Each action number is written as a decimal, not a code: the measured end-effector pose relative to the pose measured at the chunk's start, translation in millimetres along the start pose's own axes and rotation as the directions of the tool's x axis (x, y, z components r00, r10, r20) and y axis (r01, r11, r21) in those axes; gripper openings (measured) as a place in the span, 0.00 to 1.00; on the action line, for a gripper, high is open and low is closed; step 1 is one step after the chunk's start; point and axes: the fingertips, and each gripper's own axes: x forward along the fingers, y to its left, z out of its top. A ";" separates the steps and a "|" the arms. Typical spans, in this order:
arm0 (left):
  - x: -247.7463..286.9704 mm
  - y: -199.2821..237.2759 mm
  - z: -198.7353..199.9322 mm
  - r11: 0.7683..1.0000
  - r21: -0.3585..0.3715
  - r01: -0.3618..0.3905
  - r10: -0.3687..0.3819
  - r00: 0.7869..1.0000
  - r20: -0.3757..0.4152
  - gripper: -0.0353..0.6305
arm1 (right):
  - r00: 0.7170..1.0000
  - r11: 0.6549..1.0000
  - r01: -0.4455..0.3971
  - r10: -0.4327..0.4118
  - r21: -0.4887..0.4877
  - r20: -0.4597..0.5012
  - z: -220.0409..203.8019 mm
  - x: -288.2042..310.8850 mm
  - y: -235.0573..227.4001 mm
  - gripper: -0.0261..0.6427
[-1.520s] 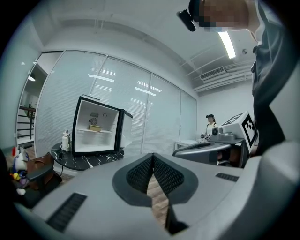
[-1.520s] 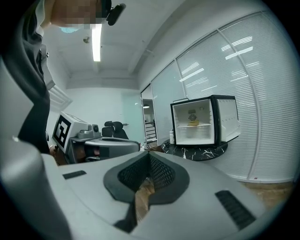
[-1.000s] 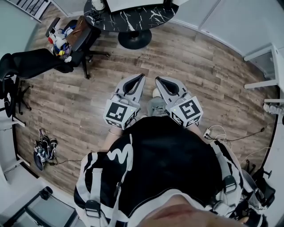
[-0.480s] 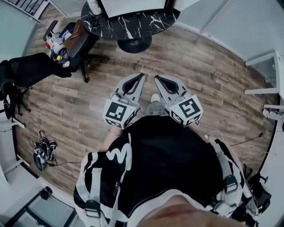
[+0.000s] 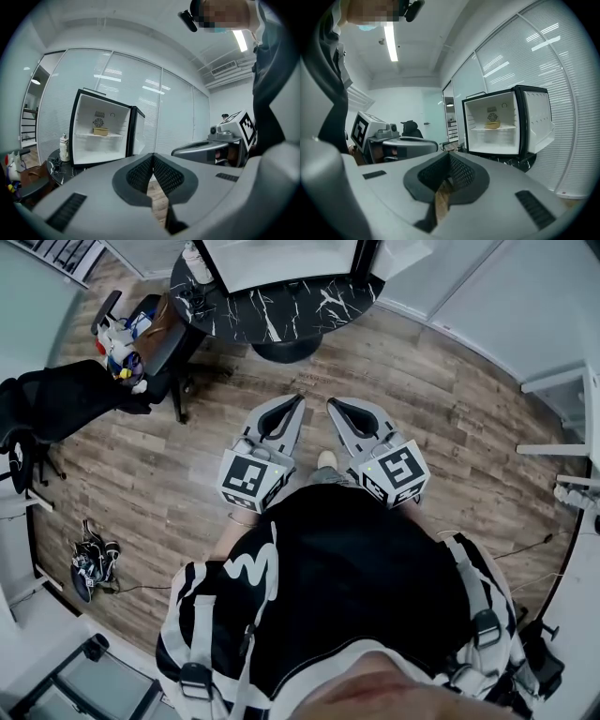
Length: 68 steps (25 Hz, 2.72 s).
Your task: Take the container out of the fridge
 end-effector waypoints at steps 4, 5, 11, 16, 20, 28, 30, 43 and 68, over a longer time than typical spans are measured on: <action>17.0 8.7 5.4 1.000 -0.001 -0.010 0.010 1.000 0.003 0.06 | 1.000 1.000 -0.009 0.009 0.003 -0.006 4.6 7.5 -16.8 0.05; 21.6 10.1 7.7 1.000 0.002 -0.011 0.011 1.000 0.009 0.06 | 1.000 1.000 -0.012 0.012 0.005 -0.012 5.1 8.8 -20.7 0.05; 51.5 17.0 12.2 1.000 0.009 -0.022 0.022 1.000 0.022 0.06 | 1.000 1.000 -0.023 0.023 -0.004 0.008 11.5 17.0 -52.2 0.05; 69.2 21.6 14.1 0.999 0.009 -0.043 0.042 0.999 0.029 0.06 | 0.999 0.999 -0.037 0.037 -0.003 0.010 13.3 20.5 -71.3 0.05; 81.6 25.1 11.9 0.998 -0.005 -0.068 0.068 0.997 0.024 0.06 | 0.998 0.998 -0.059 0.059 -0.005 0.002 11.1 23.7 -84.5 0.05; 88.4 26.0 9.2 0.996 -0.008 -0.092 0.092 0.995 0.038 0.06 | 0.996 0.996 -0.091 0.092 0.001 -0.009 5.3 28.1 -92.2 0.05; 87.2 27.5 8.8 0.995 -0.013 -0.098 0.098 0.994 0.041 0.06 | 0.995 0.995 -0.097 0.097 0.002 -0.018 3.7 28.8 -90.2 0.05; 87.7 24.7 13.7 0.995 -0.011 -0.095 0.095 0.994 0.051 0.06 | 0.996 0.996 -0.093 0.093 -0.016 0.001 10.5 26.2 -91.7 0.05; 103.5 67.0 11.3 0.992 -0.020 -0.121 0.122 0.992 0.036 0.06 | 0.997 0.997 -0.081 0.082 -0.017 0.011 20.2 61.0 -118.4 0.05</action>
